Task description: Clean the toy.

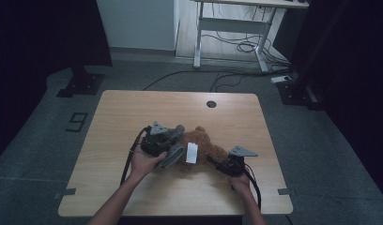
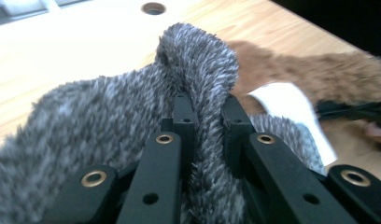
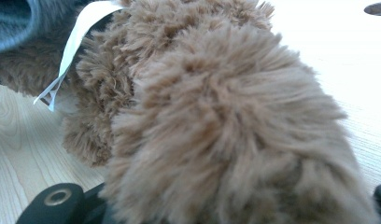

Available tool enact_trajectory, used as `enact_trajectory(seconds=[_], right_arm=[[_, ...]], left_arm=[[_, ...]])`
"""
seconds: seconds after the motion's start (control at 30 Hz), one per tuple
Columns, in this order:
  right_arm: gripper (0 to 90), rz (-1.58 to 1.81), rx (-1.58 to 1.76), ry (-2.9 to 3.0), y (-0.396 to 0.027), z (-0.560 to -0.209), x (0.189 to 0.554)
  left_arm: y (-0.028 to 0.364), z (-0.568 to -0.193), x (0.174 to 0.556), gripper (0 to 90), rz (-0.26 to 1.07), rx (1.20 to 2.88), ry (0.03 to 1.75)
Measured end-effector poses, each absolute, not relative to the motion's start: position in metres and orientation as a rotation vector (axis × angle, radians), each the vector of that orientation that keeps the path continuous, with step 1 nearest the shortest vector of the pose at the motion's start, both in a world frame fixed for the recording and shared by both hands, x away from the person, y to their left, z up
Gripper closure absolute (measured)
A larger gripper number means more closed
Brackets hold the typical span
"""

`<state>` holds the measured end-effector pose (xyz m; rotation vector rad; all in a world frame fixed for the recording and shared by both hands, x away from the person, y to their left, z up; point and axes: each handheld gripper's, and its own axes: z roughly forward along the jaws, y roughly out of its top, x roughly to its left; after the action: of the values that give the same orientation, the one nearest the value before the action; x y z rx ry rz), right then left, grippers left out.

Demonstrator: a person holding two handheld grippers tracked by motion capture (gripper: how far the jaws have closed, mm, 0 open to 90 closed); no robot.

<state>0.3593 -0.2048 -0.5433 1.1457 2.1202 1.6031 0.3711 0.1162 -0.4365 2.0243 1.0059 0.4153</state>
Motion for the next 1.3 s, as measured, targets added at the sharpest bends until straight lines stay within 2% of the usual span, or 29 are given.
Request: enact_trajectory(seconds=[0.33, 0.5, 0.67, 0.87, 1.1, 1.3], right_arm=[[62.6, 1.608, 1.148, 2.118, -0.205, -0.544, 0.36], [62.6, 1.611, 1.156, 2.112, -0.205, -0.544, 0.361], [62.6, 1.601, 1.147, 2.115, -0.206, -0.544, 0.36], [62.5, 1.598, 1.125, 2.128, -0.208, -0.542, 0.358], [62.5, 1.597, 1.129, 2.13, -0.207, -0.542, 0.357], [62.5, 1.596, 1.131, 2.13, -0.207, -0.543, 0.357]], left_arm=[[0.145, -0.433, 0.376, 79.3, 0.398, 1.957, 1.081], [0.126, -0.427, 0.388, 79.2, 0.386, 1.971, 1.064], [0.11, -0.436, 0.395, 79.0, 0.38, 2.019, 1.057], [0.14, -0.446, 0.391, 78.8, 0.312, 1.954, 1.086], [0.18, -0.45, 0.371, 79.0, 0.373, 1.899, 1.127], [0.195, -0.459, 0.366, 79.5, 0.412, 1.904, 1.181]])
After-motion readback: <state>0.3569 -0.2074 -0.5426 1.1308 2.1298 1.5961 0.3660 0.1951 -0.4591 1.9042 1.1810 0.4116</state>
